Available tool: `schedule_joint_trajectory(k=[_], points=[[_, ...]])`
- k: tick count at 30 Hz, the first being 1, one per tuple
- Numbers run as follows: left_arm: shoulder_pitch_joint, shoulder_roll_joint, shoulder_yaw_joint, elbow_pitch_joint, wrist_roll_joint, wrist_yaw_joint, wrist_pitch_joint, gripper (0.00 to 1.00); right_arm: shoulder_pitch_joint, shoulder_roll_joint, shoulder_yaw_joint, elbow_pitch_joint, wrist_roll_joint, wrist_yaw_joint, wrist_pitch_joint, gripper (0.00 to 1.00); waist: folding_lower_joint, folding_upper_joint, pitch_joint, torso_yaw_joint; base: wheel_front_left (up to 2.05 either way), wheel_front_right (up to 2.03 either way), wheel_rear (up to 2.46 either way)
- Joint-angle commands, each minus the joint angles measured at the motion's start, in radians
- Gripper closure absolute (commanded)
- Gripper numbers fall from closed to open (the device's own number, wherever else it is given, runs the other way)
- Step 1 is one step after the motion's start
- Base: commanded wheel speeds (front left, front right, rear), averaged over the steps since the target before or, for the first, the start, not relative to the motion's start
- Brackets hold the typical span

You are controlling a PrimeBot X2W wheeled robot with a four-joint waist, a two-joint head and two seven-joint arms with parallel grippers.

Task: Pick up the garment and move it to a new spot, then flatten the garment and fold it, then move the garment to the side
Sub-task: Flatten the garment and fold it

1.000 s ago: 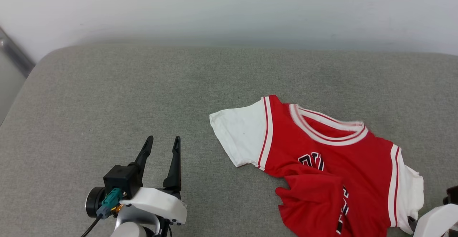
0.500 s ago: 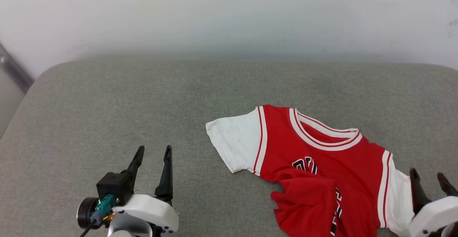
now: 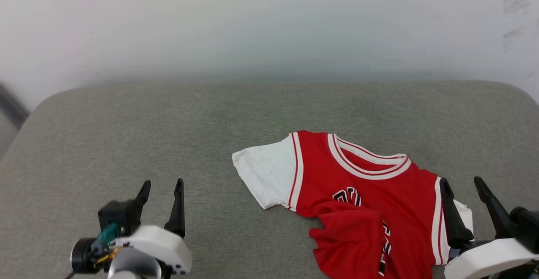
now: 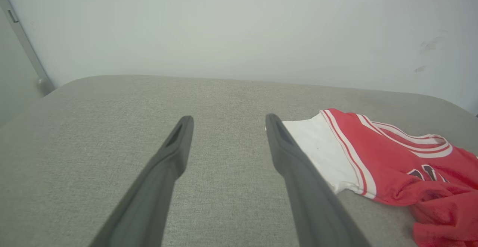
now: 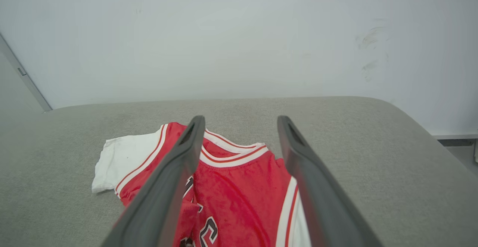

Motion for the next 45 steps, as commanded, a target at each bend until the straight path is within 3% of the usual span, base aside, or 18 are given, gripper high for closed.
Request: schedule_joint_trajectory(k=[1, 8, 14, 22, 28, 31, 32, 34, 42, 45], points=[[-0.027, 0.005, -0.001, -0.001, -0.004, 0.0, 0.01, 0.0, 0.009, 0.002, 0.0, -0.011, -0.003, -0.001, 0.001, 0.0, 0.0001, 0.0, 0.009, -0.013, 0.0, 0.0, 0.0], [-0.216, 0.03, -0.017, 0.036, -0.051, -0.057, 0.207, 0.0, -0.04, 0.013, 0.036, -0.088, -0.002, -0.001, 0.012, 0.0, 0.0001, 0.0, 0.097, -0.108, 0.0, 0.0, 0.0], [-0.42, 0.073, -0.053, 0.123, -0.123, -0.154, 0.48, 0.0, -0.103, 0.015, 0.055, -0.086, 0.013, -0.001, -0.006, 0.0, 0.0001, 0.0, 0.203, -0.193, 0.0, 0.0, 0.0], [-0.576, 0.141, -0.092, 0.286, -0.191, -0.225, 0.797, 0.0, -0.15, 0.017, 0.071, -0.038, 0.04, -0.001, -0.055, 0.0, 0.0001, 0.0, 0.301, -0.273, 0.0, 0.0, 0.0], [-0.587, 0.161, -0.127, 0.421, -0.205, -0.223, 0.934, 0.0, -0.166, 0.018, 0.078, -0.002, 0.06, -0.001, -0.084, 0.0, 0.0001, 0.0, 0.322, -0.305, 0.0, 0.0, 0.0], [-0.547, 0.136, -0.163, 0.514, -0.225, -0.213, 1.036, 0.0, -0.168, 0.017, 0.074, 0.012, 0.068, -0.001, -0.093, 0.0, 0.0001, 0.0, 0.322, -0.309, 0.0, 0.0, 0.0], [-0.535, 0.122, -0.165, 0.528, -0.236, -0.212, 1.05, 0.16, -0.167, 0.017, 0.073, 0.015, 0.072, -0.001, -0.093, 0.0, 0.0001, 0.0, 0.321, -0.309, 0.0, 0.0, 0.0], [-0.524, 0.1, -0.174, 0.535, -0.237, -0.214, 1.038, 1.0, -0.166, 0.017, 0.071, 0.018, 0.08, -0.001, -0.091, 0.0, 0.0001, 0.0, 0.318, -0.304, 0.0, 0.0, 0.0], [-0.493, 0.068, -0.137, 0.48, -0.193, -0.216, 0.731, 1.0, -0.143, 0.017, 0.049, 0.022, 0.095, -0.001, -0.055, 0.0, 0.0001, 0.0, 0.269, -0.247, 0.0, 0.0, 0.0], [-0.479, 0.062, -0.123, 0.442, -0.165, -0.192, 0.61, 1.0, -0.133, 0.015, 0.041, 0.023, 0.109, -0.001, -0.019, 0.0, 0.0001, 0.0, 0.244, -0.216, 0.0, 0.0, 0.0]])
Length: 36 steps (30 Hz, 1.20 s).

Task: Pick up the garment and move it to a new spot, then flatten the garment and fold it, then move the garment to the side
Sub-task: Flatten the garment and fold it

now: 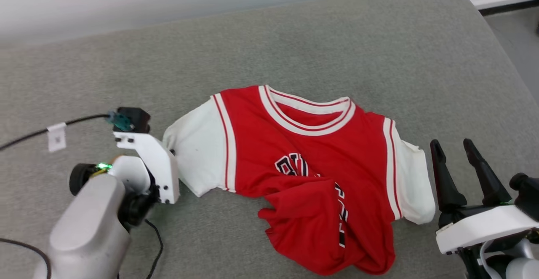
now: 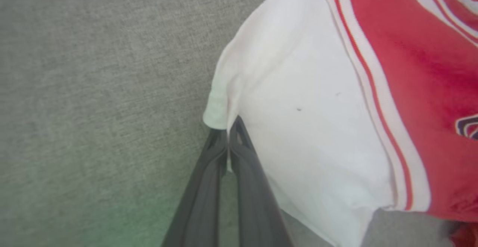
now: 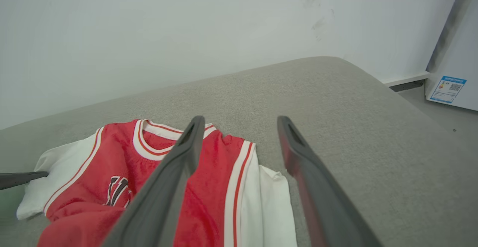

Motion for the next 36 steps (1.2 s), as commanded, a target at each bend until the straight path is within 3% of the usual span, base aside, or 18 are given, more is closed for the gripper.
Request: schedule_joint_trajectory(k=[1, 5, 9, 14, 18, 30, 31, 32, 33, 36], points=[[0.031, -0.004, -0.001, -0.006, 0.01, 0.01, -0.03, 1.0, 0.009, -0.008, -0.01, 0.0, 0.008, 0.0, 0.009, 0.0, -0.0001, 0.0, -0.03, 0.034, 0.0, 0.0, 0.0], [0.064, -0.022, 0.014, -0.074, 0.026, 0.041, -0.133, 1.0, 0.013, -0.038, -0.048, 0.019, 0.04, 0.0, 0.083, 0.0, -0.0001, 0.0, -0.058, 0.071, 0.0, 0.0, 0.0], [0.106, -0.023, 0.025, -0.161, 0.037, 0.072, -0.192, 1.0, -0.012, -0.104, -0.113, 0.097, 0.1, 0.0, 0.239, 0.0, -0.0001, 0.0, -0.071, 0.104, 0.0, 0.0, 0.0], [0.13, -0.02, 0.019, -0.284, 0.055, 0.102, -0.212, 1.0, -0.075, -0.2, -0.151, 0.218, 0.164, 0.0, 0.487, 0.0, -0.0001, 0.0, -0.051, 0.147, 0.0, 0.0, 0.0], [0.124, -0.021, 0.009, -0.367, 0.07, 0.12, -0.205, 1.0, -0.136, -0.247, -0.129, 0.273, 0.197, 0.0, 0.619, 0.0, -0.0001, 0.0, -0.015, 0.178, 0.0, 0.0, 0.0], [0.102, -0.031, -0.02, -0.43, 0.079, 0.121, -0.192, 1.0, -0.257, -0.248, -0.001, 0.465, 0.242, 0.0, 0.783, 0.0, -0.0001, 0.0, 0.048, 0.227, 0.0, 0.0, 0.0], [0.103, -0.031, -0.021, -0.428, 0.078, 0.12, -0.192, 1.0, -0.256, -0.246, 0.007, 0.481, 0.244, 0.0, 0.791, 0.56, -0.0001, 0.0, 0.048, 0.229, 0.0, 0.0, 0.0], [0.105, -0.032, -0.022, -0.425, 0.076, 0.118, -0.193, 1.0, -0.254, -0.24, 0.011, 0.497, 0.254, 0.0, 0.802, 0.89, -0.0001, 0.0, 0.045, 0.231, 0.0, 0.0, 0.0], [0.109, -0.032, -0.022, -0.423, 0.075, 0.116, -0.194, 1.0, -0.253, -0.236, 0.013, 0.509, 0.26, 0.0, 0.808, 1.0, -0.0001, 0.0, 0.042, 0.231, 0.0, 0.0, 0.0], [0.117, -0.029, -0.024, -0.415, 0.071, 0.114, -0.198, 1.0, -0.26, -0.249, 0.017, 0.52, 0.263, 0.0, 0.799, 1.0, -0.0001, 0.0, 0.03, 0.23, 0.0, 0.0, 0.0]])
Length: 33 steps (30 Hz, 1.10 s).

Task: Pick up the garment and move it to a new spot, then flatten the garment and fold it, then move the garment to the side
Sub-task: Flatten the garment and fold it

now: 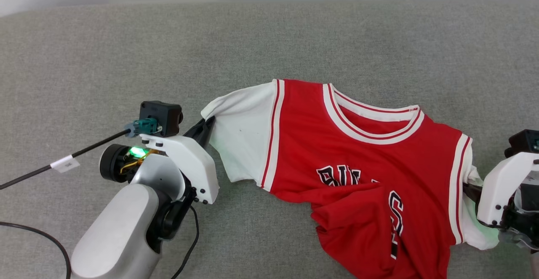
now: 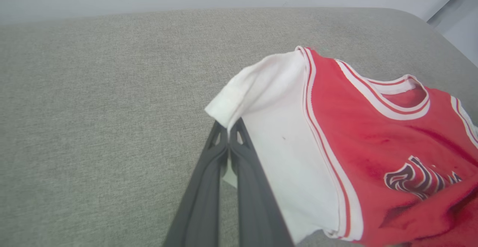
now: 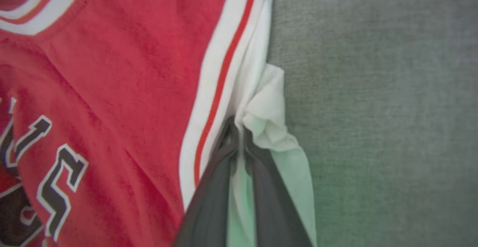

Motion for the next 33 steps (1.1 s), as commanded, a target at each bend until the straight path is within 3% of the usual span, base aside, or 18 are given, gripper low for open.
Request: schedule_joint_trajectory(k=[1, 11, 18, 26, 33], points=[[0.013, 0.005, 0.004, 0.004, -0.004, -0.002, -0.009, 1.0, 0.02, 0.011, 0.018, 0.028, 0.002, -0.001, -0.004, 1.0, 0.0, 0.0, -0.012, -0.003, 0.0, 0.0, 0.0], [0.006, 0.031, 0.053, 0.016, 0.002, 0.02, -0.078, 1.0, -0.039, -0.05, 0.03, -0.102, -0.074, -0.001, -0.2, 1.0, 0.0, 0.0, -0.098, -0.022, 0.0, 0.0, 0.0], [-0.066, 0.044, 0.095, 0.059, 0.002, 0.028, -0.115, 1.0, -0.112, -0.018, -0.006, -0.13, -0.139, -0.001, -0.301, 1.0, 0.0, 0.0, -0.173, -0.017, 0.0, 0.0, 0.0], [-0.278, 0.035, 0.129, 0.208, 0.016, -0.01, -0.18, 1.0, -0.326, 0.01, 0.009, -0.068, -0.167, -0.001, -0.395, 1.0, 0.0, 0.0, -0.167, -0.009, 0.0, 0.0, 0.0], [-0.537, 0.022, 0.146, 0.345, 0.054, -0.039, -0.26, 1.0, -0.574, -0.002, 0.034, 0.018, -0.163, -0.001, -0.491, 1.0, 0.0, 0.0, -0.076, -0.011, 0.0, 0.0, 0.0]])
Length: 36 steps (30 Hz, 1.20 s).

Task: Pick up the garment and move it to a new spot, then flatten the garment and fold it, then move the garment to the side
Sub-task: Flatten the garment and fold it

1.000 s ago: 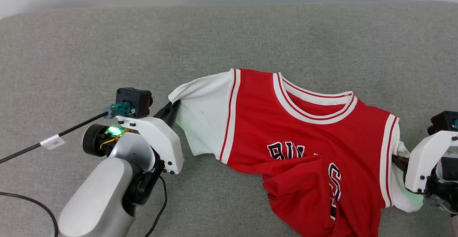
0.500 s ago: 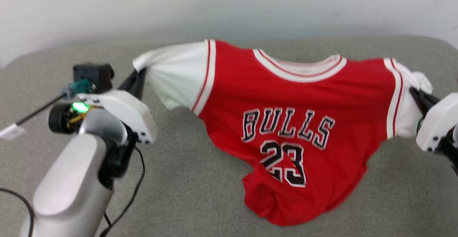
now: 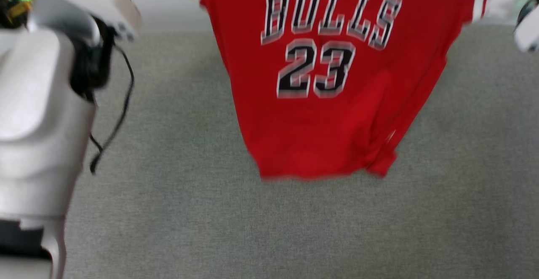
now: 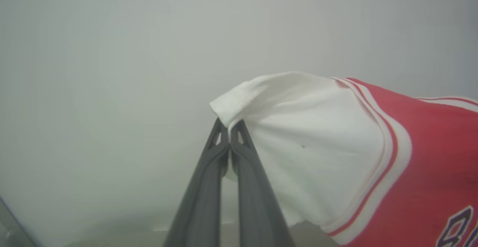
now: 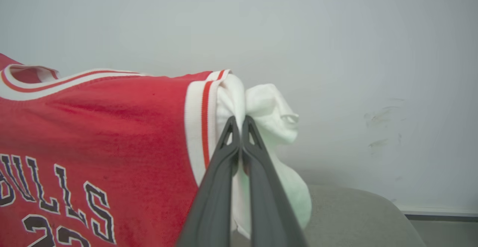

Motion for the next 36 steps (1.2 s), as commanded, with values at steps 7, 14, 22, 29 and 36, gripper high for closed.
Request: schedule_joint_trajectory(k=[7, 14, 22, 29, 36], points=[[-0.279, 0.005, 0.011, 0.098, 0.058, -0.021, -0.09, 1.0, -0.263, -0.031, 0.033, 0.061, -0.005, -0.002, -0.103, 1.0, -0.0001, 0.0, 0.143, -0.015, 0.0, 0.0, 0.0], [-0.508, 0.024, 0.004, 0.155, 0.102, -0.034, -0.111, 1.0, -0.496, -0.035, 0.066, 0.11, 0.0, -0.002, -0.159, 1.0, -0.0001, 0.0, 0.274, -0.036, 0.0, 0.0, 0.0], [-0.637, 0.018, -0.001, 0.178, 0.113, -0.04, -0.124, 1.0, -0.658, -0.037, 0.103, 0.163, 0.016, -0.001, -0.196, 1.0, -0.0001, 0.0, 0.451, -0.031, 0.0, 0.0, 0.0], [-0.613, -0.008, 0.003, 0.252, 0.084, -0.061, -0.172, 1.0, -0.671, -0.03, 0.175, 0.242, 0.055, -0.001, -0.253, 1.0, -0.0001, 0.0, 0.527, -0.028, 0.0, 0.0, 0.0], [-0.529, -0.049, 0.011, 0.374, 0.026, -0.107, -0.211, 1.0, -0.589, -0.033, 0.264, 0.34, 0.109, -0.001, -0.306, 1.0, -0.0001, 0.0, 0.498, -0.02, 0.0, 0.0, 0.0]])
